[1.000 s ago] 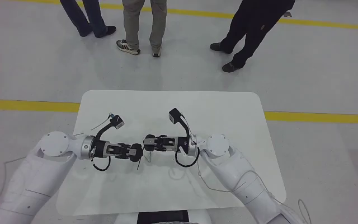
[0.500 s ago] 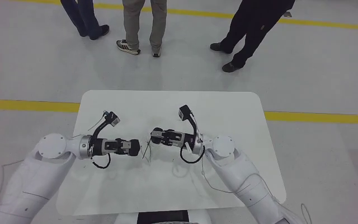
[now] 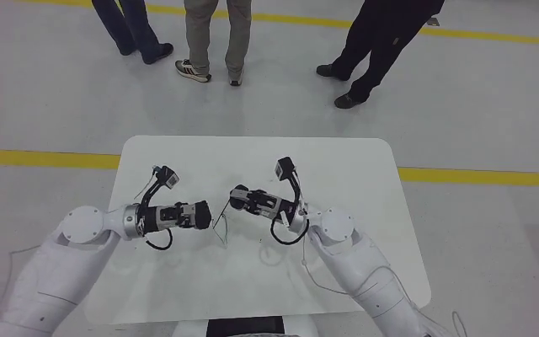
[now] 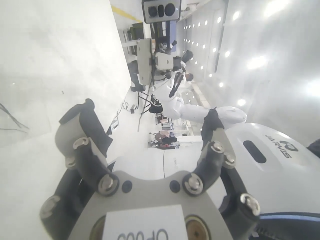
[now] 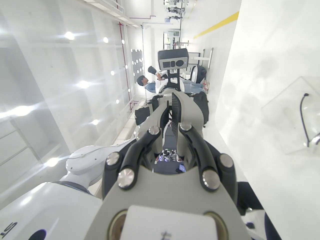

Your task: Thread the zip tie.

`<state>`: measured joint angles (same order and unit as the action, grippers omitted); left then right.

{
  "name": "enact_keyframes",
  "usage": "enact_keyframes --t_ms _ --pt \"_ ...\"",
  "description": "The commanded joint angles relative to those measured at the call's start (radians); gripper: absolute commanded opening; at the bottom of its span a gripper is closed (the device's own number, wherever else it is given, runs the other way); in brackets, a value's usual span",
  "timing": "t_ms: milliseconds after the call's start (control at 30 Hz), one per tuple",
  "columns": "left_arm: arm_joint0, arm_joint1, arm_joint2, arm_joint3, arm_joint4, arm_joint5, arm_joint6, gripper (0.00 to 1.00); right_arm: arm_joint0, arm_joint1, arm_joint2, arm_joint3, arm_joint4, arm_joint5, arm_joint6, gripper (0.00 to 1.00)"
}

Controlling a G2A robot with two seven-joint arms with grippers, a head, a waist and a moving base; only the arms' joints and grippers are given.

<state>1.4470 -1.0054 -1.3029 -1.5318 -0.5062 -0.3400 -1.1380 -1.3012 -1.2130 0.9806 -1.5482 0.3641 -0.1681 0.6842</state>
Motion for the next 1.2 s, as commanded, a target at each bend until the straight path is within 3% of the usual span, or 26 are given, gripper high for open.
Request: enact_keyframes --t_ms 0,267,567,700,933,1167 --pt "0.012 -0.013 0.005 -0.005 -0.020 0.000 0.056 1.00 -0.014 -0.004 -0.002 -0.012 0.015 -0.010 -0.058 0.00" --pt "0.017 -0.080 0.023 0.016 -0.014 0.000 0.155 1.00 -0.032 -0.024 -0.037 -0.020 0.019 -0.028 -0.209 0.00" --pt "0.018 -0.083 0.027 0.020 -0.005 0.005 0.167 1.00 -0.036 -0.028 -0.037 -0.026 0.016 -0.045 -0.247 0.00" --pt "0.031 -0.090 0.058 0.018 -0.030 0.000 0.204 1.00 -0.053 -0.031 -0.040 -0.047 -0.017 -0.013 -0.309 0.00" --pt "0.040 -0.109 0.033 -0.002 -0.033 0.000 0.243 1.00 -0.081 -0.041 -0.047 -0.060 -0.036 0.023 -0.418 0.00" --pt "0.035 -0.118 0.023 0.002 -0.006 0.000 0.237 1.00 -0.084 -0.045 -0.045 -0.052 -0.019 0.038 -0.420 0.00"
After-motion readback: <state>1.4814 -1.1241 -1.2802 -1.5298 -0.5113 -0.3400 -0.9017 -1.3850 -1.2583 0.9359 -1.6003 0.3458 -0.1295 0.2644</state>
